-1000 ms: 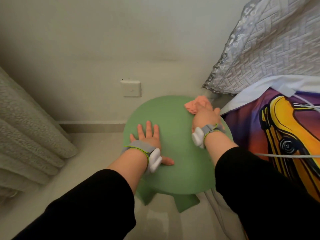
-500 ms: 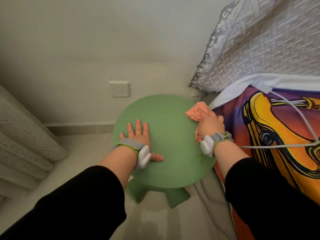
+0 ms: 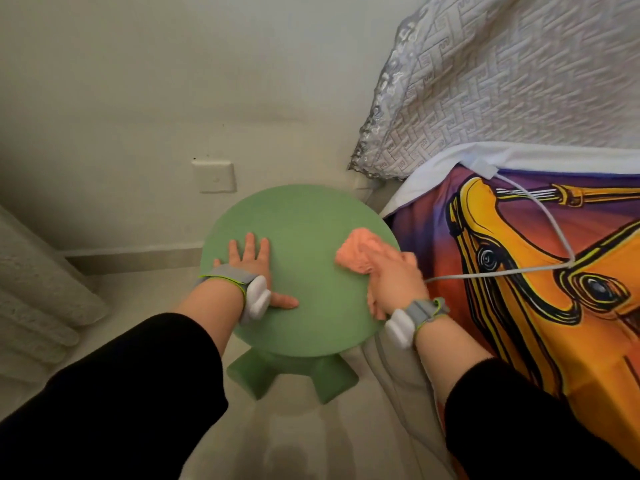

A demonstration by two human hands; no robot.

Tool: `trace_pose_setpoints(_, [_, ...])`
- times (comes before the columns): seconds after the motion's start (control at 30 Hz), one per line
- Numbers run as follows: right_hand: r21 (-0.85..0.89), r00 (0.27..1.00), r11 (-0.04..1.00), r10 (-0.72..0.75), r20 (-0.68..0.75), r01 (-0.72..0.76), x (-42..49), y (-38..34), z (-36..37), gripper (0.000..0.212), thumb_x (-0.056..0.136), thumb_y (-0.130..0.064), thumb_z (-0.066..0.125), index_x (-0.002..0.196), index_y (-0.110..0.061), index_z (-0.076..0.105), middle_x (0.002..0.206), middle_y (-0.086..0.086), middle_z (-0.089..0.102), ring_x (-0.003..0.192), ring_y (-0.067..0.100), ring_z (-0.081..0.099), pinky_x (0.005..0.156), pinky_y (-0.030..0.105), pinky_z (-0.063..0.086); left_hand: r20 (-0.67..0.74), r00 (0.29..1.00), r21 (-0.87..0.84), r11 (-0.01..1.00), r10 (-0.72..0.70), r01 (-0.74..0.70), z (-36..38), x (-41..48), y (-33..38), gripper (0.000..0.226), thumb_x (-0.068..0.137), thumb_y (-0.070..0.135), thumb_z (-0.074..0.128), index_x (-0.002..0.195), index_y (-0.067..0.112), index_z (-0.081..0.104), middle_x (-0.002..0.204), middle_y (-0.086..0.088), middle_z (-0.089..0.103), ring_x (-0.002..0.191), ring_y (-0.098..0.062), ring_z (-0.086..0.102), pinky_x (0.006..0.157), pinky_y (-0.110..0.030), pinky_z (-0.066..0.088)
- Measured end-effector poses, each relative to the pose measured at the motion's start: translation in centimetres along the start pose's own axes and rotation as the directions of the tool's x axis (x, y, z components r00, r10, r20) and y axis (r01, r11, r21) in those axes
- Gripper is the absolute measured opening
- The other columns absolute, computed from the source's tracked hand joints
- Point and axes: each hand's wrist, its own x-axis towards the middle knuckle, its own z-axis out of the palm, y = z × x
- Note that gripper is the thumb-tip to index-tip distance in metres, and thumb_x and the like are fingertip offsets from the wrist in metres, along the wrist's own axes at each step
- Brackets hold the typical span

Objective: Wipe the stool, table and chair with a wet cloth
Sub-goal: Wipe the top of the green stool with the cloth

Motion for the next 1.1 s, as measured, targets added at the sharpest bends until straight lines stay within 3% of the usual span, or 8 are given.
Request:
trace_pose_setpoints(0.2, [-0.032, 0.973, 0.973, 0.227, -0.052, -0.229, -4.0, -3.0, 0.5, 0.068, 0.080, -0.009, 0.046, 0.133, -0.050, 0.031, 0.150, -0.016, 0.023, 0.103, 0.026, 0.038, 0.073, 0.033, 0.038, -0.007, 1.000, -0.013, 1.000, -0.016, 0.016, 0.6, 0.5, -0.4, 0.144, 0.044, 0.082, 0.066, 0.147, 0.026, -0.018, 0.156, -0.001, -0.027, 0.144, -0.036, -0.017, 0.112, -0.063, 0.005])
trace_pose_setpoints(0.5, [-0.086, 0.997, 0.993, -0.075, 0.037, 0.078, -10.5, -9.7, 2.9, 0.065, 0.086, -0.015, 0.042, 0.144, -0.037, 0.025, 0.156, 0.001, 0.018, 0.109, 0.030, 0.039, 0.086, 0.037, 0.040, -0.003, 1.000, -0.021, 1.000, -0.006, 0.006, 0.0, 0.8, 0.0, 0.129, 0.060, 0.069, 0.070, 0.149, 0.023, -0.011, 0.157, -0.004, -0.020, 0.144, -0.038, -0.013, 0.113, -0.061, 0.008])
trace_pose_setpoints(0.67, [-0.060, 0.997, 0.997, 0.052, 0.051, -0.049, -6.5, -6.2, 0.0, 0.067, 0.085, -0.010, 0.047, 0.144, -0.037, 0.028, 0.155, -0.003, 0.023, 0.115, 0.028, 0.038, 0.098, 0.032, 0.035, -0.121, 0.992, -0.125, 0.990, 0.044, -0.059, -1.7, -0.7, -2.2, 0.108, 0.071, 0.052, 0.073, 0.150, 0.016, 0.009, 0.157, -0.012, 0.011, 0.144, -0.034, 0.010, 0.117, -0.043, 0.019])
trace_pose_setpoints(0.73, [-0.057, 0.993, 0.992, 0.116, 0.012, -0.115, -4.9, -5.5, -0.9, 0.064, 0.086, -0.012, 0.047, 0.144, -0.033, 0.031, 0.155, -0.002, 0.023, 0.125, 0.027, 0.034, 0.100, 0.030, 0.030, -0.237, 0.966, -0.221, 0.974, -0.105, 0.052, -1.6, -1.8, -4.1, 0.095, 0.078, 0.044, 0.069, 0.148, 0.010, 0.015, 0.152, -0.020, 0.021, 0.141, -0.037, 0.018, 0.116, -0.040, 0.020])
trace_pose_setpoints(0.83, [-0.057, 0.975, 0.973, 0.222, -0.006, -0.222, -3.8, -6.5, -0.5, 0.057, 0.089, -0.014, 0.041, 0.143, -0.031, 0.033, 0.153, 0.002, 0.025, 0.121, 0.033, 0.035, 0.100, 0.035, 0.033, -0.171, 0.932, -0.494, 0.846, -0.319, 0.200, -0.6, -3.6, -5.8, 0.072, 0.086, 0.035, 0.063, 0.142, 0.003, 0.033, 0.140, -0.024, 0.043, 0.129, -0.040, 0.042, 0.106, -0.041, 0.036])
trace_pose_setpoints(0.93, [-0.109, 0.970, 0.964, 0.241, -0.038, -0.243, -4.2, -9.5, 0.8, 0.060, 0.087, -0.012, 0.040, 0.143, -0.030, 0.029, 0.151, 0.006, 0.025, 0.112, 0.033, 0.038, 0.092, 0.036, 0.037, 0.003, 0.956, -0.777, 0.601, -0.292, 0.186, 0.8, -4.7, -5.4, 0.033, 0.091, 0.023, 0.058, 0.114, -0.001, 0.059, 0.112, -0.022, 0.064, 0.096, -0.041, 0.064, 0.082, -0.043, 0.056])
trace_pose_setpoints(1.03, [-0.120, 0.994, 0.987, 0.112, 0.003, -0.111, -5.2, -13.2, 2.6, 0.066, 0.085, -0.015, 0.043, 0.145, -0.033, 0.023, 0.152, 0.003, 0.020, 0.110, 0.030, 0.038, 0.087, 0.033, 0.038, 0.067, 0.945, -0.904, 0.381, -0.319, 0.193, 1.0, -5.2, -5.0, 0.013, 0.090, 0.017, 0.058, 0.085, 0.005, 0.062, 0.091, -0.016, 0.064, 0.064, -0.031, 0.063, 0.043, -0.030, 0.056])
trace_pose_setpoints(1.1, [-0.101, 0.998, 0.994, -0.041, 0.040, 0.045, -6.3, -15.3, 3.9, 0.068, 0.082, -0.015, 0.044, 0.144, -0.037, 0.025, 0.153, 0.000, 0.020, 0.107, 0.029, 0.038, 0.086, 0.033, 0.039, 0.093, 0.949, -0.923, 0.332, -0.302, 0.197, 0.9, -5.2, -5.2, 0.022, 0.091, 0.013, 0.056, 0.069, 0.011, 0.058, 0.084, -0.017, 0.062, 0.063, -0.031, 0.062, 0.048, -0.034, 0.058])
